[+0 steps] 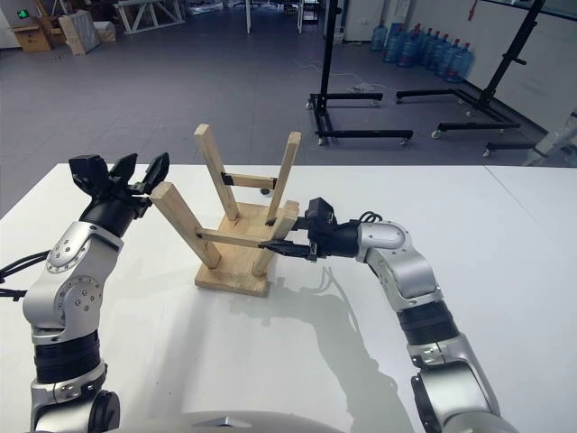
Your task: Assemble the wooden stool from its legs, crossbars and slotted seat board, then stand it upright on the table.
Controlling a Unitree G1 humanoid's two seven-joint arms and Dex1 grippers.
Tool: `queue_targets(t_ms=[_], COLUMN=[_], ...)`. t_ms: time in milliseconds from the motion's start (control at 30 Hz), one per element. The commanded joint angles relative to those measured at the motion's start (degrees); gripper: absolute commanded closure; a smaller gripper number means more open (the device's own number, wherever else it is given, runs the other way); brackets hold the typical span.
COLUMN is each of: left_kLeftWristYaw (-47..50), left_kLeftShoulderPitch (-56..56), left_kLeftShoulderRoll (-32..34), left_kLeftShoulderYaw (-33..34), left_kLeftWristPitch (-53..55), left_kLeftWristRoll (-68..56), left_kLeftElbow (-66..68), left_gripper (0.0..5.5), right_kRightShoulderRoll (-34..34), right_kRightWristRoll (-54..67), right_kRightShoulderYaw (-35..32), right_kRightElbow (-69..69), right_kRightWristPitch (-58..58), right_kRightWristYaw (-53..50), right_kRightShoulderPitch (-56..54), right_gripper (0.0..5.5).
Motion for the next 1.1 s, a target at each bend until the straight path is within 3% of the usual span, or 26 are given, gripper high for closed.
queue_targets(t_ms=[33, 333, 500, 667, 967, 1100], left_kLeftWristYaw=[-3.2, -4.0, -4.5, -4.6, -5.0, -5.1], left_kLeftShoulderPitch=[-0.5, -0.5, 1.4, 2.1, 1.9, 1.1], left_kLeftShoulderRoll=[-3.5, -9.0, -9.2, -8.9, -8.5, -7.8], left_kLeftShoulderYaw=[-12.0, -18.9, -17.4, -17.8, -18.4, -17.8], left_kLeftWristPitch=[4.0, 3.5, 2.4, 1.8, 0.8, 0.6], left_kLeftWristRoll=[-0.6, 3.4, 4.9, 5.0, 5.4, 5.8], left_kLeftElbow=[0.0, 3.0, 5.7, 6.7, 7.6, 7.0], left_gripper=[1.90, 1.90, 1.90, 1.90, 1.90, 1.90], right_kRightShoulderRoll=[3.3, 3.9, -0.7, -6.0, -11.5, -14.4], right_kRightWristRoll=[-2.7, -4.6, -2.3, -0.9, -4.1, -4.6], right_kRightShoulderYaw=[5.3, 7.3, 2.9, 2.8, 1.1, -0.9], right_kRightElbow=[0.5, 2.0, 0.7, 0.0, 3.4, 1.1], right_kRightWristPitch=[1.5, 2.4, 3.2, 5.7, 3.8, 3.1], right_kRightWristYaw=[0.1, 2.0, 4.1, 11.4, 14.4, 12.3], right_kRightShoulderPitch=[-5.1, -9.0, -9.7, -11.1, -13.0, -4.6], right_gripper=[3.46, 3.46, 3.46, 3.46, 1.57, 1.37])
